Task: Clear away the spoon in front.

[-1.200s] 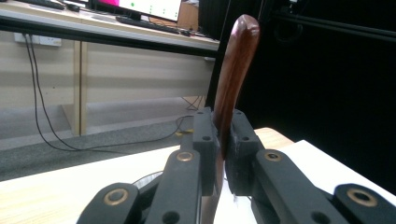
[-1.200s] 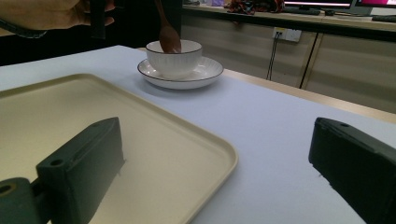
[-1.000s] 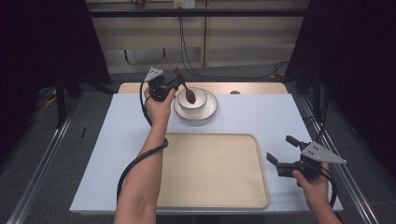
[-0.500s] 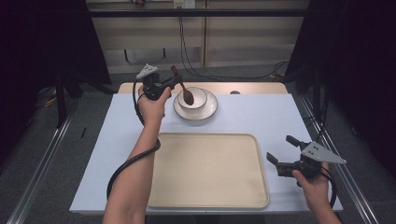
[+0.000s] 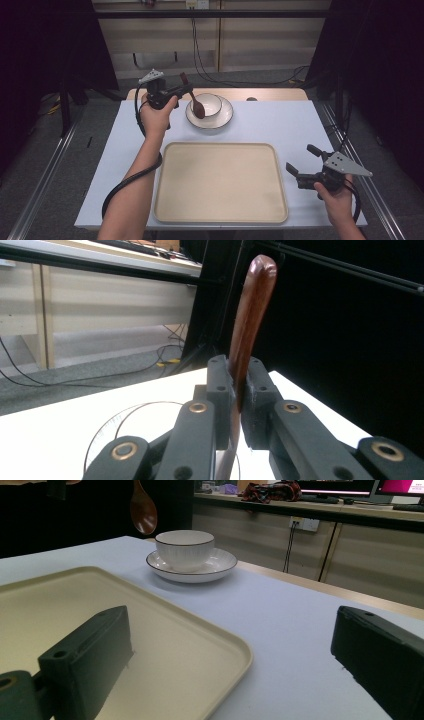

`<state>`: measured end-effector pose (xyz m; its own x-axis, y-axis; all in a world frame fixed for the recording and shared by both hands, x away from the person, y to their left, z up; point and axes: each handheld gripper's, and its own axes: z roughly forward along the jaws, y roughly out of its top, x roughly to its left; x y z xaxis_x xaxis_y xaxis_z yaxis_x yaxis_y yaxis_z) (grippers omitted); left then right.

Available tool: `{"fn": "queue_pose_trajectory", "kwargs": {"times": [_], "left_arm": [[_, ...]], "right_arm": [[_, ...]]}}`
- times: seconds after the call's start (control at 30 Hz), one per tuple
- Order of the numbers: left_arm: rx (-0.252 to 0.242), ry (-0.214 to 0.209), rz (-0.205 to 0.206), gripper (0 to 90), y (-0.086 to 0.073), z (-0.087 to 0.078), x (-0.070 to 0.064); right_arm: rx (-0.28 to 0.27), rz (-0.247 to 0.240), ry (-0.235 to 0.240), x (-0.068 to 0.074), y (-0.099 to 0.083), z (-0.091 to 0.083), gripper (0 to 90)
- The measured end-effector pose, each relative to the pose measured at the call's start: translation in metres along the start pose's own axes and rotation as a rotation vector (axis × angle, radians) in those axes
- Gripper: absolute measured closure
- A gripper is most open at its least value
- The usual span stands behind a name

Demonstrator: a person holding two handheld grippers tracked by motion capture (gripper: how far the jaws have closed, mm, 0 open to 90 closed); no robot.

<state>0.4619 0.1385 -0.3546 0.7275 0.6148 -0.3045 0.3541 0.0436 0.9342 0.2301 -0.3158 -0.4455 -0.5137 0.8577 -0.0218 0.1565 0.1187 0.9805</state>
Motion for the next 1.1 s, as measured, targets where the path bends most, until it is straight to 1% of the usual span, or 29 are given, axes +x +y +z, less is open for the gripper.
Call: {"fn": "queue_pose_trajectory", "kwargs": {"times": [0.1,0.23,0.27,0.3,0.33,0.37,0.4,0.47,0.5,0.53,0.6,0.63,0.67,0.7,0.77,0.83,0.93,1.0,1.03,1.1], "left_arm": [[0.013,-0.012,-0.007,84.0,0.000,-0.004,-0.003],[0.029,-0.035,-0.019,84.0,0.000,-0.008,-0.007],[0.031,-0.045,-0.032,84.0,0.000,-0.009,-0.008],[0.039,-0.042,-0.030,84.0,0.000,-0.010,-0.009],[0.040,-0.053,-0.033,84.1,0.000,-0.011,-0.009],[0.051,-0.059,-0.032,84.0,0.000,-0.012,-0.010],[0.048,-0.059,-0.036,84.1,0.000,-0.013,-0.011],[0.056,-0.062,-0.032,84.1,-0.001,-0.015,-0.012],[0.063,-0.061,-0.024,84.1,-0.001,-0.016,-0.012],[0.059,-0.065,-0.033,84.1,-0.002,-0.016,-0.013],[0.062,-0.068,-0.033,84.1,-0.004,-0.019,-0.014],[0.069,-0.070,-0.025,84.1,-0.004,-0.020,-0.014],[0.066,-0.071,-0.028,84.1,-0.005,-0.021,-0.015],[0.076,-0.072,-0.019,84.1,-0.006,-0.022,-0.015],[0.083,-0.076,-0.027,84.1,-0.007,-0.023,-0.017],[0.099,-0.079,-0.018,84.1,-0.009,-0.024,-0.018],[0.112,-0.089,-0.022,84.0,-0.011,-0.026,-0.020],[0.121,-0.102,-0.022,84.0,-0.013,-0.028,-0.021],[0.131,-0.101,-0.022,84.0,-0.013,-0.028,-0.022],[0.150,-0.117,-0.020,84.1,-0.015,-0.029,-0.024]], "right_arm": [[-0.003,-0.003,-0.001,0.000,0.000,0.000,2.6],[-0.004,0.006,-0.005,0.000,0.000,-0.001,2.6],[-0.004,0.007,-0.005,0.001,0.000,-0.001,2.6],[-0.007,0.004,-0.001,0.001,0.000,0.000,2.6],[-0.004,0.000,0.001,0.001,0.000,0.000,2.6],[-0.005,0.000,0.001,0.001,0.000,-0.001,2.6],[-0.005,0.000,0.002,0.001,0.000,-0.001,2.6],[-0.003,-0.002,-0.002,0.000,0.001,-0.001,2.6],[-0.003,-0.001,-0.002,0.000,0.001,-0.001,2.6],[-0.004,0.001,-0.005,0.001,0.001,-0.001,2.6],[-0.005,-0.001,-0.003,0.000,0.001,-0.001,2.6],[-0.005,-0.002,-0.004,0.000,0.001,-0.001,2.6],[-0.006,-0.002,-0.004,0.000,0.001,-0.001,2.6],[-0.006,-0.005,-0.004,0.000,0.001,-0.001,2.6],[-0.006,-0.006,-0.001,0.000,0.001,-0.001,2.6],[-0.003,-0.005,0.000,0.000,0.001,-0.001,2.6],[0.000,-0.002,0.003,0.001,0.001,-0.001,2.7],[0.000,-0.003,0.003,0.001,0.001,-0.001,2.7],[0.000,-0.002,0.003,0.001,0.001,-0.001,2.7],[0.001,-0.003,0.001,0.001,0.001,-0.001,2.7]]}}
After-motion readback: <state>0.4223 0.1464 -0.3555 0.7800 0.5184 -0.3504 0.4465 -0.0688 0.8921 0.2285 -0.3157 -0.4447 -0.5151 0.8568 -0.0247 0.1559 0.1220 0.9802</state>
